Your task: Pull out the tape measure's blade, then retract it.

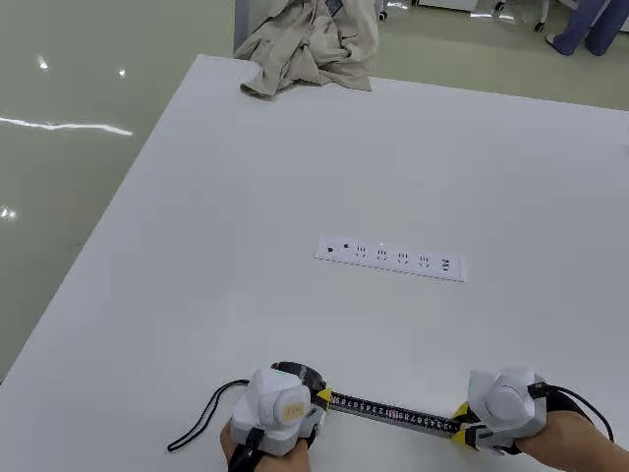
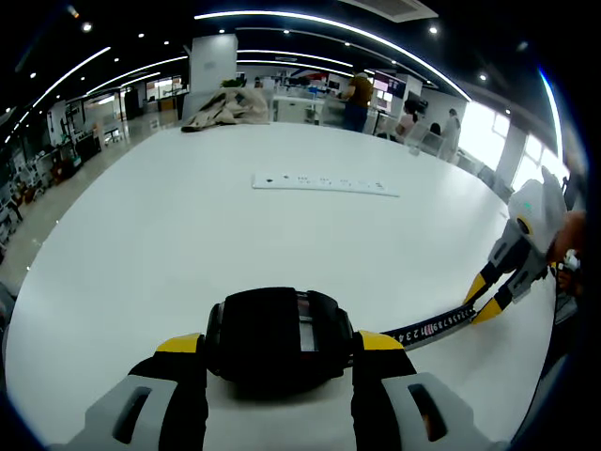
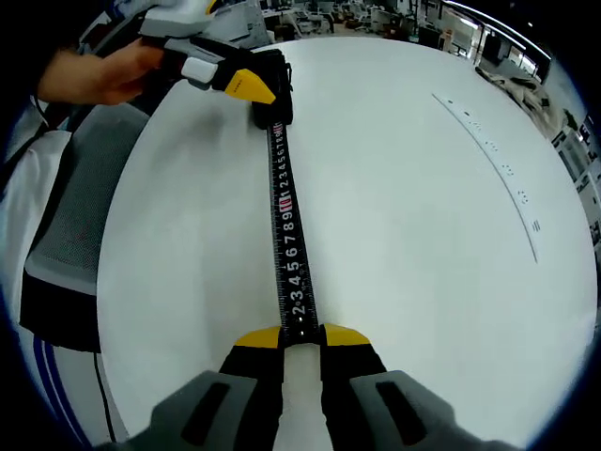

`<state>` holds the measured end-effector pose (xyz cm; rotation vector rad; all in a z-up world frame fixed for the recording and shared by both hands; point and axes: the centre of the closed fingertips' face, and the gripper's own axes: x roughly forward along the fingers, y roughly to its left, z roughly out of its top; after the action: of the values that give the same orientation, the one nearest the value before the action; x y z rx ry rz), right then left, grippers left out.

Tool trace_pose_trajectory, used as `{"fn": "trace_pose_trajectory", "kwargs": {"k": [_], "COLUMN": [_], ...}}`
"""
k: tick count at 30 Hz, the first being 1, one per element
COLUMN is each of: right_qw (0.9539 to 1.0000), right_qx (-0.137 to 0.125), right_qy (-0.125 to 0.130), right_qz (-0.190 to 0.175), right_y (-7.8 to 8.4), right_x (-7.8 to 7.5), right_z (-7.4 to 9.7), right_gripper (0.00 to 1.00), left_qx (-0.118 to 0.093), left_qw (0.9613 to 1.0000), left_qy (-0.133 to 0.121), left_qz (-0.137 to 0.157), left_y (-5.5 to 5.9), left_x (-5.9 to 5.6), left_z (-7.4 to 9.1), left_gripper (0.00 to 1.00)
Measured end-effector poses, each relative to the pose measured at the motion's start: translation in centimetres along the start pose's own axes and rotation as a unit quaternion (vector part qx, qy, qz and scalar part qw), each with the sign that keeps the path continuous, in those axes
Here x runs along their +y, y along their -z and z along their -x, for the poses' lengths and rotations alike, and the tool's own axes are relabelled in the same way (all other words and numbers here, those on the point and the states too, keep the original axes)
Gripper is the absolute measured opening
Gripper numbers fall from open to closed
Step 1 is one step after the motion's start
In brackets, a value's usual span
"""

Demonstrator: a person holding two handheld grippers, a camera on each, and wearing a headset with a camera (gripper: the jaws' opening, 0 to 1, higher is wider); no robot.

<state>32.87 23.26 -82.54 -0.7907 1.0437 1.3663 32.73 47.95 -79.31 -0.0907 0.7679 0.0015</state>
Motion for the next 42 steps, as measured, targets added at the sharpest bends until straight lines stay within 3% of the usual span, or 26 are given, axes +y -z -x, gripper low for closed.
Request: {"fn": "trace_pose_trajectory", "kwargs": {"k": [17, 42], "right_qw": [0.9998, 0.9996], "right_qx": [-0.008, -0.012], "right_qy": [-0.017, -0.023], "right_qz": [-0.006, 0.014], "right_y": [-0.7, -3.1], "right_x": [0.1, 0.6], "right_z": [-0.5, -1.5], "right_gripper": [0.14, 0.14], "left_qx": [0.002, 0.005], "left_qw": [1.0000, 1.0000], "left_qy": [0.000, 0.003], "left_qz": [-0.002, -0.004], "left_y": [-0.1, 0.0], "left_x": [-0.1, -0.1], "left_z": [0.1, 0.1], "left_gripper": [0.59, 0.59]}}
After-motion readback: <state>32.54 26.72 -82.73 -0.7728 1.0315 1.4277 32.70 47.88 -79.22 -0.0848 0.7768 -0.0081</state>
